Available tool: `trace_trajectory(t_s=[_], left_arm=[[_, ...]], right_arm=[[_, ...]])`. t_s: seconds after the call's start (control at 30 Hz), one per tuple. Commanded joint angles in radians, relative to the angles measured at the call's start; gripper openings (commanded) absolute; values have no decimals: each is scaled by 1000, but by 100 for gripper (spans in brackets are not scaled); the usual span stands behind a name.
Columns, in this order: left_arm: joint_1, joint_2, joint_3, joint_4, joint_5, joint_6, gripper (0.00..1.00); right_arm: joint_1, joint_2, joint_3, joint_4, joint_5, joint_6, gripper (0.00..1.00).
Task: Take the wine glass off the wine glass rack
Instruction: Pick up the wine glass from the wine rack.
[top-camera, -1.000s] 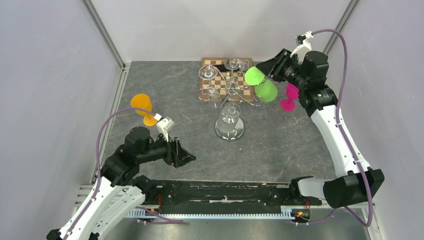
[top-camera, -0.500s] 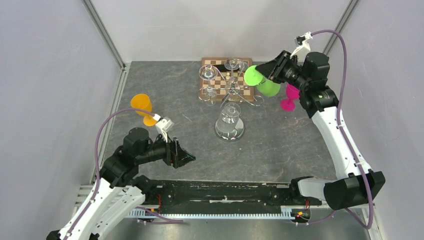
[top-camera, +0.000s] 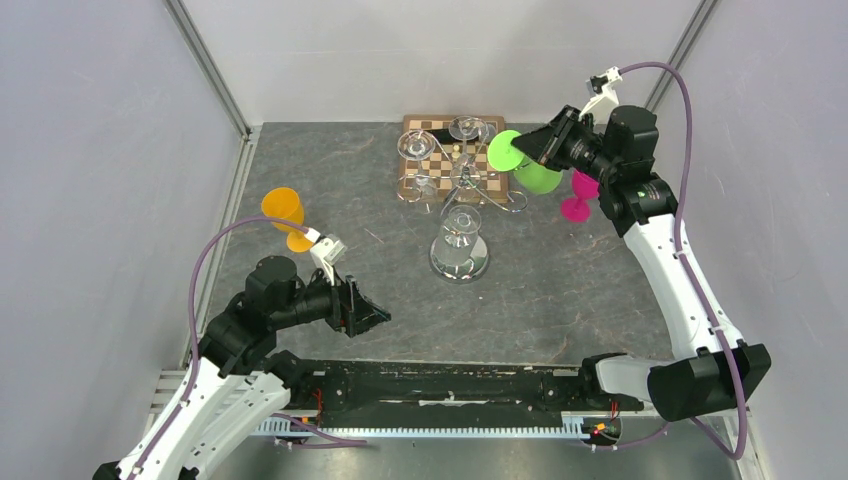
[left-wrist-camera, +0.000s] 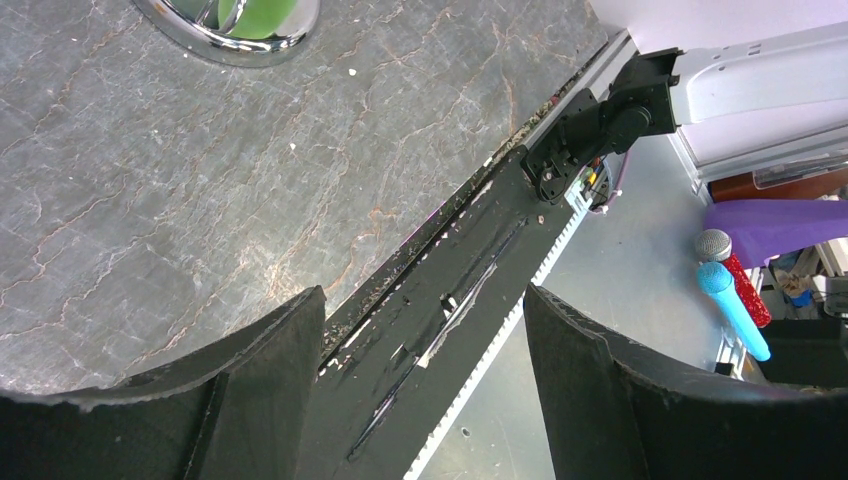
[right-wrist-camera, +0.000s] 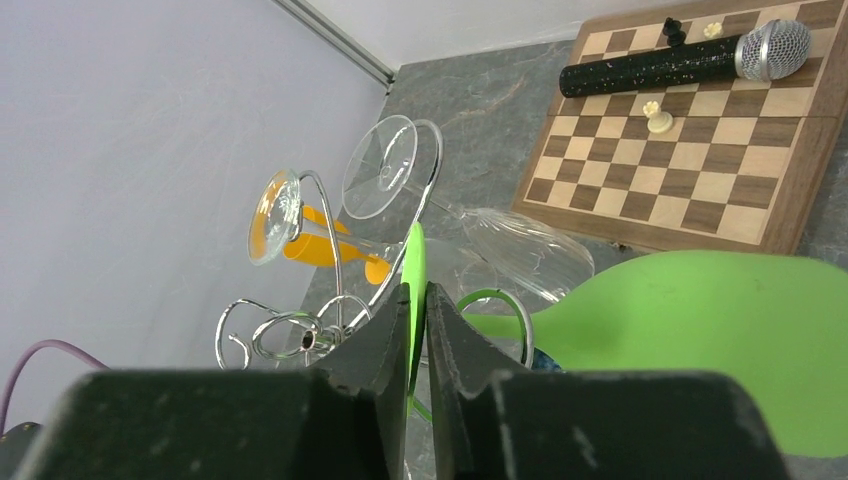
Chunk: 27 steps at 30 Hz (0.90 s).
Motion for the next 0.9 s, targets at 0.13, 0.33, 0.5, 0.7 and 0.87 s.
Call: trace_trajectory(t_s=[0.13,0.33,0.5,0.7,0.87], left_arm=[[0,-4,6,14,-14,-51,79],[1,-5,6,15,-16,-52,79],[1,-6,6,12,-18,-54,79],[1,-11,6,12,-23,-53,79],[1,-11,5,10,-24,-54,79]], right_arm=[[0,-29,7,10,-34,-14,0],[0,-35,8,3,-24,-12,0],[-12,-41,5,5,-7,15,0],[-75,-40,-13,53,-51,101,0],[-103,-39,-82,161,-130,217,0]])
